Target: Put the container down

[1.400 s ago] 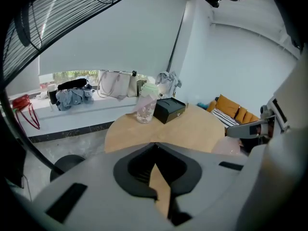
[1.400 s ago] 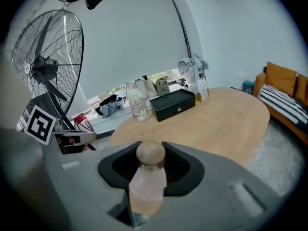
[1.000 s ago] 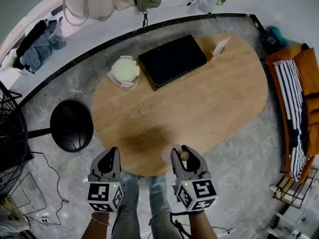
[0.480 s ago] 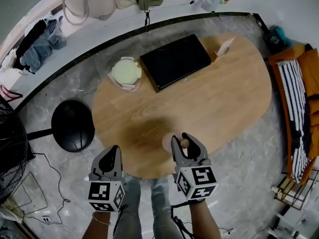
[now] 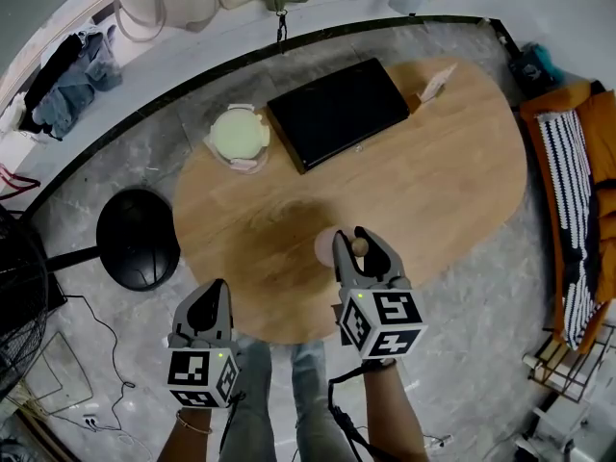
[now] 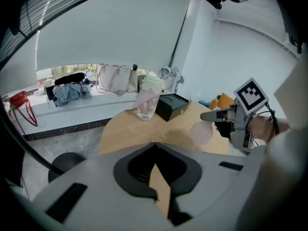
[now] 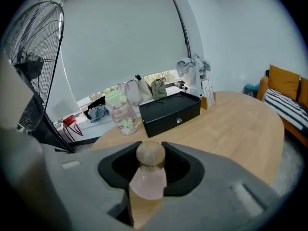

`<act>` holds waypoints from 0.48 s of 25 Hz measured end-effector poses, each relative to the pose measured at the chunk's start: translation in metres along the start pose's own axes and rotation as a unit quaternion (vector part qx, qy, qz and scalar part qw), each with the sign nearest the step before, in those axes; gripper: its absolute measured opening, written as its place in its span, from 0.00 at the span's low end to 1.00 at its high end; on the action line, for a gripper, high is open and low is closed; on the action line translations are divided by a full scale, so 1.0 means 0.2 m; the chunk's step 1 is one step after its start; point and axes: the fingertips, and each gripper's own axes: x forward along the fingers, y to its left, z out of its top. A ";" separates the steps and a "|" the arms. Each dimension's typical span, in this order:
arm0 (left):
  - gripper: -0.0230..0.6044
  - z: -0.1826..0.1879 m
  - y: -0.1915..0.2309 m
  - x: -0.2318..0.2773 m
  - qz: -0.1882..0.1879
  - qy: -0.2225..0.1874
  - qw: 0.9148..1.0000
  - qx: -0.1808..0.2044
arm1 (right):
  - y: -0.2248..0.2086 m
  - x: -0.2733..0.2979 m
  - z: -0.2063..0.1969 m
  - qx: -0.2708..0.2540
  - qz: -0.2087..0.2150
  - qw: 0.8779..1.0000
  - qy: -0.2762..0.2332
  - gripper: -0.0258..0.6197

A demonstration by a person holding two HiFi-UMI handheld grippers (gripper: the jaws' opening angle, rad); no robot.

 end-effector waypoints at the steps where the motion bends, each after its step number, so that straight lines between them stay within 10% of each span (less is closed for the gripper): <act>1: 0.03 0.00 0.01 0.00 0.001 0.001 1.000 0.000 | -0.01 0.01 0.01 -0.003 -0.001 1.000 0.001 0.24; 12: 0.03 -0.02 0.05 0.02 0.006 0.011 1.000 -0.003 | -0.05 0.11 0.04 -0.028 -0.006 1.000 0.011 0.24</act>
